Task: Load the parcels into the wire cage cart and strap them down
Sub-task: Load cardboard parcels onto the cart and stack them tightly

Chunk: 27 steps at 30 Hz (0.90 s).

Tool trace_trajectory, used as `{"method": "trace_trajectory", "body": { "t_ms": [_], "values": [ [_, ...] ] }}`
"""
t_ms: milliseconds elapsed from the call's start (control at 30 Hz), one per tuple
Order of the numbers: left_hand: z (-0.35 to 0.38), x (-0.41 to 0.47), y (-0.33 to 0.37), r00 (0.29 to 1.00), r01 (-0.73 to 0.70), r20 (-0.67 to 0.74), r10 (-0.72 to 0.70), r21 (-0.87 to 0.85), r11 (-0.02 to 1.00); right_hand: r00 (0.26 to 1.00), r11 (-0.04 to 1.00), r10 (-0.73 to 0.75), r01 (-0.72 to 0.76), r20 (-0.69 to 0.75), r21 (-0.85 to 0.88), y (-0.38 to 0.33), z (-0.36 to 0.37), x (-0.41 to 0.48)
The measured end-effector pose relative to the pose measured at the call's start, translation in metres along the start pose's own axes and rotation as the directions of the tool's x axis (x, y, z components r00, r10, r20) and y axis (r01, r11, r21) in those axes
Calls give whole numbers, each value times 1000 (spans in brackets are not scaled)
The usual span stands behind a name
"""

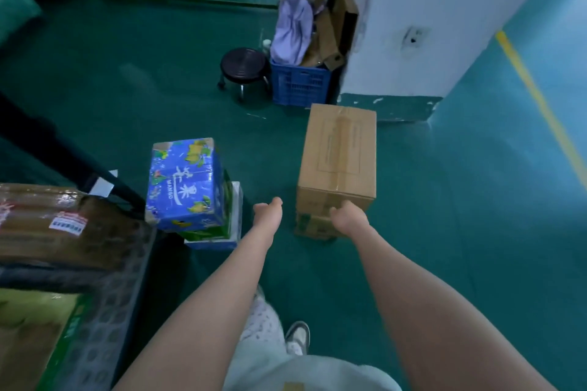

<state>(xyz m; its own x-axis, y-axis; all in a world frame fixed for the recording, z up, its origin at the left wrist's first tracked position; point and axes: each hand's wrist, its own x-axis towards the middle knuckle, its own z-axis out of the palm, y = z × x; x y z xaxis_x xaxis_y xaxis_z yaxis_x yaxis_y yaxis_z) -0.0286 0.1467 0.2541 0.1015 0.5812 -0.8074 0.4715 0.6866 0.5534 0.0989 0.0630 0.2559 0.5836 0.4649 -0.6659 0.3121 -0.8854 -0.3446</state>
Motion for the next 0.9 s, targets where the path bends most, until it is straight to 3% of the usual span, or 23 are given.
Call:
{"method": "trace_trajectory", "body": {
  "t_ms": [233, 400, 567, 767, 900],
  "values": [
    [43, 34, 49, 998, -20, 61, 7, 202, 979, 984, 983, 159, -150, -78, 108, 12, -33, 52],
    [74, 66, 88, 994, -21, 109, -8, 260, 965, 964, 947, 261, -247, -46, 204, 10, -58, 102],
    [84, 87, 95, 971, 172, 122, -207, 254, 952, 939, 898, 342, -341, 43, 279, 12, -53, 134],
    [93, 107, 85, 951, 214, 131, -279, 369, 904, 909, 795, 417, -376, 21, 477, 27, -42, 156],
    [115, 107, 85, 953, 190, 156, -259, 360, 914, 890, 690, 436, -424, 130, 586, 38, -51, 166]
  ]
}}
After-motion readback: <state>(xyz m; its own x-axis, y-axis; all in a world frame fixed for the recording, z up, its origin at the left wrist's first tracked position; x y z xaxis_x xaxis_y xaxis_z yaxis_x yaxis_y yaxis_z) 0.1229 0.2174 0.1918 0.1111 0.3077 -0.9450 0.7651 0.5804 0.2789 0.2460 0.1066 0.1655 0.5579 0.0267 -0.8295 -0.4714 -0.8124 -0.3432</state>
